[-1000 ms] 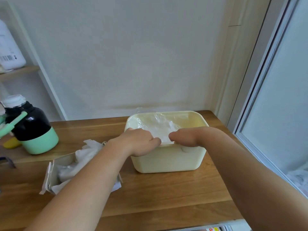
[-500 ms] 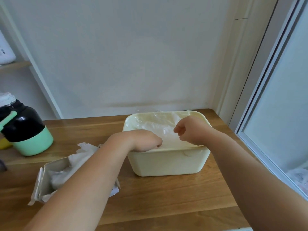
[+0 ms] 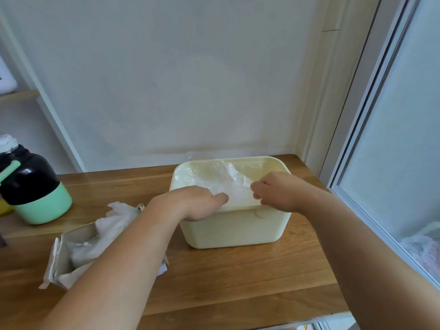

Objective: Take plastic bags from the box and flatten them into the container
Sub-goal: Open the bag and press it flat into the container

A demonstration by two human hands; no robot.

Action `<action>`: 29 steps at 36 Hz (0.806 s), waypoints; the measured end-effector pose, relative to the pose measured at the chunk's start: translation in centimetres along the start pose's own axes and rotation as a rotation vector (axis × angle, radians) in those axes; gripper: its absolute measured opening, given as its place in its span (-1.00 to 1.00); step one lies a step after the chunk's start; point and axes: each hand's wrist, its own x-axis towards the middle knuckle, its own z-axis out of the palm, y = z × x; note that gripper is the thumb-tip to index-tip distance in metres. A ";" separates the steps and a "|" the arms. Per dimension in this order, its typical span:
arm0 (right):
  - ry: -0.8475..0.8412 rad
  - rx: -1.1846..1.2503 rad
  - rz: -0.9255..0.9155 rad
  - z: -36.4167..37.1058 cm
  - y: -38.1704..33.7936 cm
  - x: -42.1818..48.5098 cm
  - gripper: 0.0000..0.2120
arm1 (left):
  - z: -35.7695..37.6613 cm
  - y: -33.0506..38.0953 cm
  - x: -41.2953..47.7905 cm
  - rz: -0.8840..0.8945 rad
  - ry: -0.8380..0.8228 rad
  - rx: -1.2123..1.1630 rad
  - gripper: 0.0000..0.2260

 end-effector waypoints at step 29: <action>0.344 0.000 -0.289 4.1 -1.7 -4.3 -0.60 | 3.2 -2.9 -3.7 0.287 0.713 -0.116 -0.74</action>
